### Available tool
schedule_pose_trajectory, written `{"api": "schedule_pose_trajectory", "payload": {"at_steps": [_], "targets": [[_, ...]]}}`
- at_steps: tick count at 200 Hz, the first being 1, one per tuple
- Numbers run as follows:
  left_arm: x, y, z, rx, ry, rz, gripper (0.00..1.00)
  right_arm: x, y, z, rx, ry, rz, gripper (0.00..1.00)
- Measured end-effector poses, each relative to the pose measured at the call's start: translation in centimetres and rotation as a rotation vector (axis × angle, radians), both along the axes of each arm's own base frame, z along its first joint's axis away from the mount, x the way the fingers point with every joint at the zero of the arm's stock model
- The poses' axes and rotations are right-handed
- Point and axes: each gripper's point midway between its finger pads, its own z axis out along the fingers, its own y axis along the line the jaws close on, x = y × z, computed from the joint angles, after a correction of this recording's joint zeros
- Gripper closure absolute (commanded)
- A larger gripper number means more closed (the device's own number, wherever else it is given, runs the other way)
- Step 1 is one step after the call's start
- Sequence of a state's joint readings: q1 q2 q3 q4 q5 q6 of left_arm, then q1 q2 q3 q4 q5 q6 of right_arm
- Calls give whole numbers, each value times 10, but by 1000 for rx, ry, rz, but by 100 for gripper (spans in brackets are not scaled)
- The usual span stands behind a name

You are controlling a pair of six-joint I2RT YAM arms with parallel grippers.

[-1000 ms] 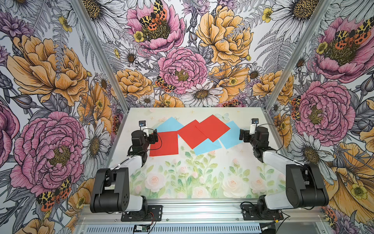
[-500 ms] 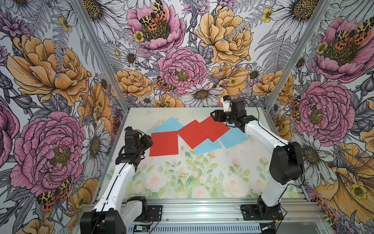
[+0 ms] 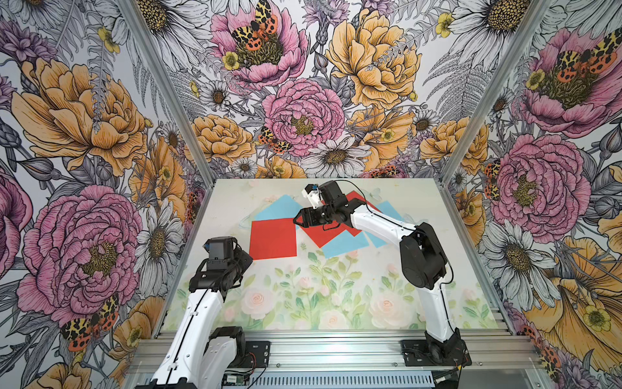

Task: Sort the scattered colored papers by color
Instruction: Pick up the colored paper from the center of the board.

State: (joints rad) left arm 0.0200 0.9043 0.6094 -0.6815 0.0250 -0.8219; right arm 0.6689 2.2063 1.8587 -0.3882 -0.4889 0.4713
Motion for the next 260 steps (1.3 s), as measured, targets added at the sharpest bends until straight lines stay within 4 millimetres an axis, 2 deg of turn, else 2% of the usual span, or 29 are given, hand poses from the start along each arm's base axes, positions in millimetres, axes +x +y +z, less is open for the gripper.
{"api": "schedule_pose_trajectory", "payload": {"at_steps": [11,24,37,45,70,88,108,142,162,186,201,223,260], "targets": [[-4,0,-9,2,57,3,70,4,15,-2,17,2,9,37],[-5,-1,-14,0,102,7,70,13,28,-8,36,15,5,45],[-3,0,-14,4,125,14,67,23,38,-19,51,41,-5,51],[0,2,-14,10,132,19,64,27,43,-29,55,58,-10,51],[8,4,-10,20,150,32,61,33,48,-62,41,125,-40,49],[15,5,-10,25,164,33,60,36,48,-83,20,162,-66,52],[20,6,-13,28,185,33,59,39,45,-96,-2,177,-99,54],[24,5,-14,29,202,30,59,46,40,-98,-25,171,-149,60],[24,5,-17,35,212,24,58,50,40,-94,-24,161,-168,74],[24,5,-23,35,237,23,57,52,39,-96,-31,164,-185,83],[23,5,-26,36,250,22,56,52,37,-105,-49,174,-191,88],[23,2,-34,38,279,9,55,48,33,-121,-82,204,-199,88],[21,-6,-51,45,339,-23,54,49,31,-122,-87,202,-206,90]]}}
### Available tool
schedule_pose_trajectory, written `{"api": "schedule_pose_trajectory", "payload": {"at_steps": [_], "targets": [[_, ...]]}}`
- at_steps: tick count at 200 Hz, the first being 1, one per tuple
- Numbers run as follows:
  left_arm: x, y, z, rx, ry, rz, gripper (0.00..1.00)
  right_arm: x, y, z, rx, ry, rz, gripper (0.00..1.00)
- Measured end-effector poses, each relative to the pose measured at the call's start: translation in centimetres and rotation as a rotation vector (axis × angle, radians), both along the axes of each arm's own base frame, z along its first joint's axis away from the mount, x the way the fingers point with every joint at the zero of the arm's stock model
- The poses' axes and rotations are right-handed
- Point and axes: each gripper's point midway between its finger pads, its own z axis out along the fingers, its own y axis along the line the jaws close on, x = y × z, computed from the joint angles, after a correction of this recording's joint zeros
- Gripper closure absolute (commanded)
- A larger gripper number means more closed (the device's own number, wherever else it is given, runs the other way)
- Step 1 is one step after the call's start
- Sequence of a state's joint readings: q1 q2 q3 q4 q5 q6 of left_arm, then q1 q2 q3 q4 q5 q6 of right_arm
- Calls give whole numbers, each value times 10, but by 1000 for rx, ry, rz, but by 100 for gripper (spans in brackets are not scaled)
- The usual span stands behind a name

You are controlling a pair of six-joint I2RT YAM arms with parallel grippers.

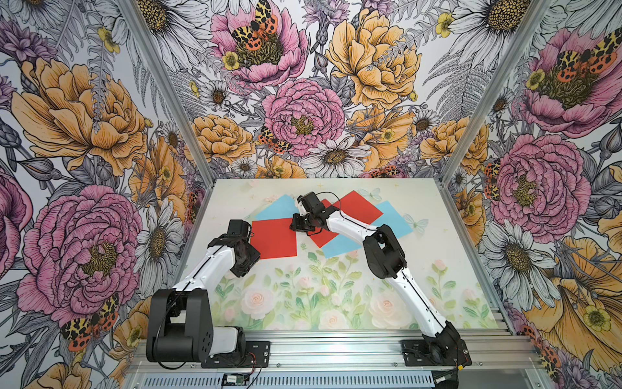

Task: Sort the scattered colored papers by color
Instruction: Pick up the colored paper from the center of the board.

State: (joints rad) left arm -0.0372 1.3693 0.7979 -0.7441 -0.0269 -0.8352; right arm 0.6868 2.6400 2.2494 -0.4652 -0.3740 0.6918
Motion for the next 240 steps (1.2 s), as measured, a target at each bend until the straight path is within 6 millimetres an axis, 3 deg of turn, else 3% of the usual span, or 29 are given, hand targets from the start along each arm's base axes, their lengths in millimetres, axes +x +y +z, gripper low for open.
{"api": "schedule_pose_trajectory", "payload": {"at_steps": [53,91,122,189,240], "targets": [[6,-2,-16,15,-10,-13,51,0,-2,0,-10,6,-2,89],[0,-2,-33,22,-40,14,50,2,-5,0,-11,9,-9,88],[2,-3,-32,9,-114,47,50,2,-7,0,-10,18,-5,88],[35,-6,-32,-9,-142,48,50,2,-9,-1,-9,30,-6,88],[45,-4,-32,-23,-141,64,50,2,-10,-1,-9,33,-9,88]]}}
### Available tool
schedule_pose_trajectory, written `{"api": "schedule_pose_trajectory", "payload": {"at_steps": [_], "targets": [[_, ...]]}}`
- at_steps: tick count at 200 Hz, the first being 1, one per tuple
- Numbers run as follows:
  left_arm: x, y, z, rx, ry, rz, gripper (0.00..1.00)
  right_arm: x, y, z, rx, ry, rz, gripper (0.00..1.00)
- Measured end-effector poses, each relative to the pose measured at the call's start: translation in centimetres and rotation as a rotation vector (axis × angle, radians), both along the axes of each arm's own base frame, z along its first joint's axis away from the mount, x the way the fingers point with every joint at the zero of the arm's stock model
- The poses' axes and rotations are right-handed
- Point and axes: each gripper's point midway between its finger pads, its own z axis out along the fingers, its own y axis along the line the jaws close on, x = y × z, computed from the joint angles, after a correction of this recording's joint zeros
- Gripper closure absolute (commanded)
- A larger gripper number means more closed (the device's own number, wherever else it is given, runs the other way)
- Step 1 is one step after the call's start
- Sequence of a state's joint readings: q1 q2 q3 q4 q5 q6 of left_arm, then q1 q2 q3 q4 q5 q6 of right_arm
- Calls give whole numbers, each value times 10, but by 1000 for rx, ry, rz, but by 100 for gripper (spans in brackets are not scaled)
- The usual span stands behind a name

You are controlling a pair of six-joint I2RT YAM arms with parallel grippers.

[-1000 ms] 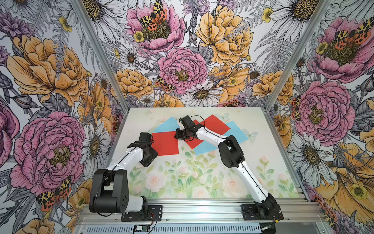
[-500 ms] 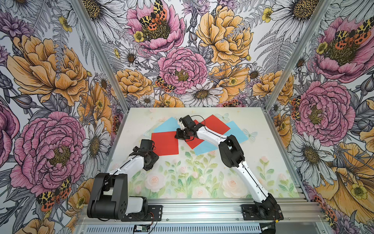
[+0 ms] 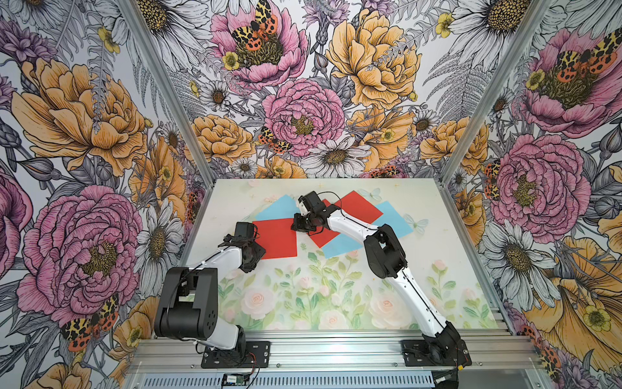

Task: Sort the scattered colored papers by color
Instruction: Pick up the colored paper from the center of the board.

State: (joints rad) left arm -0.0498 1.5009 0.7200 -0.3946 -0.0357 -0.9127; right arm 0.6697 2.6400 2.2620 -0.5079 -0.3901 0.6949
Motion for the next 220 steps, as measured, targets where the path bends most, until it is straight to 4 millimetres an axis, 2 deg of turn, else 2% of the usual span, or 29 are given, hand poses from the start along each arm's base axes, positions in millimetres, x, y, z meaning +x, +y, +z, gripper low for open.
{"api": "schedule_pose_trajectory", "payload": {"at_steps": [63,128,220], "targets": [[-1,3,1,-3,-11,53,50,0,-1,0,3,10,-2,89],[3,16,-1,76,80,39,51,0,-2,0,5,18,-10,89],[4,13,-1,53,95,-13,49,-1,-2,1,2,27,-16,89]]}}
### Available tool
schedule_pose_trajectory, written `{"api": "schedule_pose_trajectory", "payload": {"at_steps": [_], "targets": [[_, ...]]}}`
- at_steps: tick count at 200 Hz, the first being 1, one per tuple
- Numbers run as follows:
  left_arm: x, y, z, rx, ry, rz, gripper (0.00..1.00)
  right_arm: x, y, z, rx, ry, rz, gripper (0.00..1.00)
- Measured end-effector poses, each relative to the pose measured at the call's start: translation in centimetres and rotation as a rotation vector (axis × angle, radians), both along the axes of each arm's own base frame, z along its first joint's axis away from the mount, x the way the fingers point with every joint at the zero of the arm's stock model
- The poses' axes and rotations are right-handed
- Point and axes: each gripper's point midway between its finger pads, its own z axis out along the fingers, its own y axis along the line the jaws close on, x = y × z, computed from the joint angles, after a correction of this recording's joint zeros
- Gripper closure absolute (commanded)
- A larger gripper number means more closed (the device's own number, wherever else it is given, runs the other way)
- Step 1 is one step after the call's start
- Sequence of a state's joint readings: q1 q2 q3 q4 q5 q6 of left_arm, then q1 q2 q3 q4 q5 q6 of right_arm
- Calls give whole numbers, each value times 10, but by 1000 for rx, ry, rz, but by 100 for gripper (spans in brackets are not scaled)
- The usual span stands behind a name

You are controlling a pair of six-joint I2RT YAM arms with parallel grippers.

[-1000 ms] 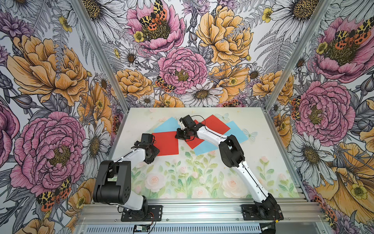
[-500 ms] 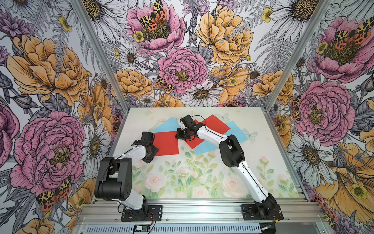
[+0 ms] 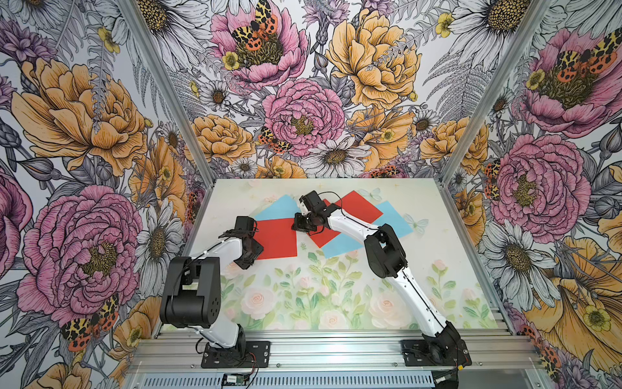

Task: Sort the scattered colored papers by color
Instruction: Pick up the colored paper from the center of the board.

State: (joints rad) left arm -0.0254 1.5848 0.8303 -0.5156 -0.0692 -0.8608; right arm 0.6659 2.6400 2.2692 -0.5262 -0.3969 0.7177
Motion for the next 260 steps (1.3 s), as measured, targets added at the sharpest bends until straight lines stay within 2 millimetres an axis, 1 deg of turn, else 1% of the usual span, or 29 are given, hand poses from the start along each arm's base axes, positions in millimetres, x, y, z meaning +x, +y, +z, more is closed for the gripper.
{"api": "schedule_pose_trajectory", "payload": {"at_steps": [24,66,97,148,202,210,219,223,240,245,252,260], "targets": [[-1,0,0,-46,-34,36,48,0,-1,0,-3,4,-1,89],[-1,2,2,-143,-171,159,48,0,-2,0,-6,8,-3,89],[4,-2,3,-188,-229,192,47,0,-2,0,-6,8,-2,89],[22,-12,4,-259,-265,173,46,0,-2,0,-2,12,0,89],[27,-18,5,-291,-296,153,46,0,-2,0,-2,13,0,89],[27,-18,5,-294,-300,151,49,0,-2,0,-2,13,0,89],[27,-19,5,-297,-303,146,56,0,-2,0,-2,13,0,89],[27,-20,4,-300,-301,144,61,0,-2,0,-2,13,0,89],[21,-22,-1,-311,-280,148,88,0,-2,0,-2,13,0,89],[19,-22,-3,-310,-272,141,95,0,-2,0,-1,13,0,89],[15,-23,-7,-311,-253,143,99,-1,-2,0,-1,14,1,89],[15,-23,-8,-312,-247,140,100,-1,-2,0,-1,16,2,89]]}}
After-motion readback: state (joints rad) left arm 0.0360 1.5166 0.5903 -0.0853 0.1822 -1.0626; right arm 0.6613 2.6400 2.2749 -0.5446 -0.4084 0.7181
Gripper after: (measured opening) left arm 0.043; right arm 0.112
